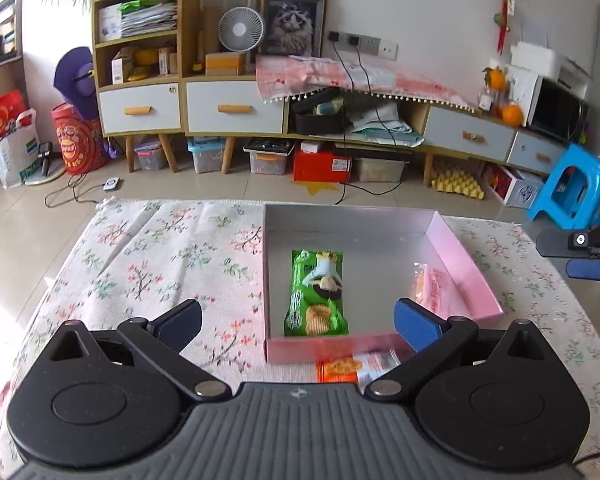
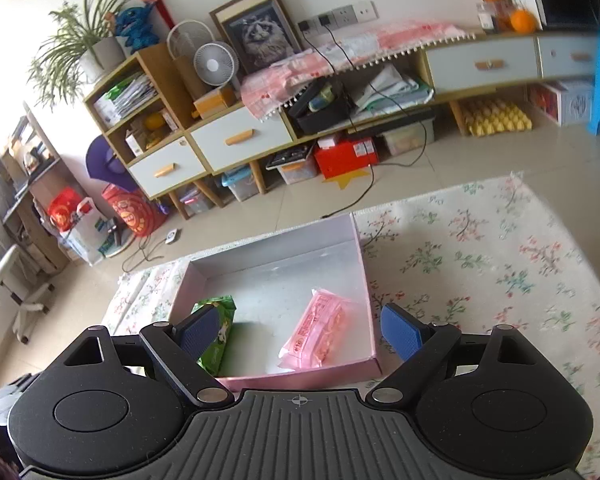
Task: Organize snacks
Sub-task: 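Move both tools back over the remaining snack pile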
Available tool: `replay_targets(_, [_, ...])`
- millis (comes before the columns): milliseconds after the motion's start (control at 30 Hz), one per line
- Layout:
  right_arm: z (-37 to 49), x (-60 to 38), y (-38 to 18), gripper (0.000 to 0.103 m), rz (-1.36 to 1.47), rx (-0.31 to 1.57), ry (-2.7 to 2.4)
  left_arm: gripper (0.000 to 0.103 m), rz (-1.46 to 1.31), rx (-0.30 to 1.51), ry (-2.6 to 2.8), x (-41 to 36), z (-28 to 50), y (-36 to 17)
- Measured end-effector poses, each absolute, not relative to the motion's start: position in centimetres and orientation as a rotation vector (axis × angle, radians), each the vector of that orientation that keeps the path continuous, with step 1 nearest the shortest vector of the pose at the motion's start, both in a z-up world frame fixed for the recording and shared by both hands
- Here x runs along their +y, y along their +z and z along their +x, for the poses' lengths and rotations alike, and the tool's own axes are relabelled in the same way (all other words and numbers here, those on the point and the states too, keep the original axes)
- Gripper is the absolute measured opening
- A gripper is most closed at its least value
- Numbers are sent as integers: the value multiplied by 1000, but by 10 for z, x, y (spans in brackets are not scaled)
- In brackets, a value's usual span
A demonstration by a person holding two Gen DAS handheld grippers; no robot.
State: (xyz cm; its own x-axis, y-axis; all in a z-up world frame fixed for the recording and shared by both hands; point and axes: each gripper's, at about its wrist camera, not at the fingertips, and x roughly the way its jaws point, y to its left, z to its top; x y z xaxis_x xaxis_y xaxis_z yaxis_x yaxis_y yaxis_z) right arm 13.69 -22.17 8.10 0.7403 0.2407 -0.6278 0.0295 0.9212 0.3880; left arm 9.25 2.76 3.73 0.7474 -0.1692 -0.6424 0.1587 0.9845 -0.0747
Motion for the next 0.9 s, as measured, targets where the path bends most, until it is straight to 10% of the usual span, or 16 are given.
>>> replay_targets(900, [31,-167,23,98,-65,818,418,102,323,723,-600,21,3,-29])
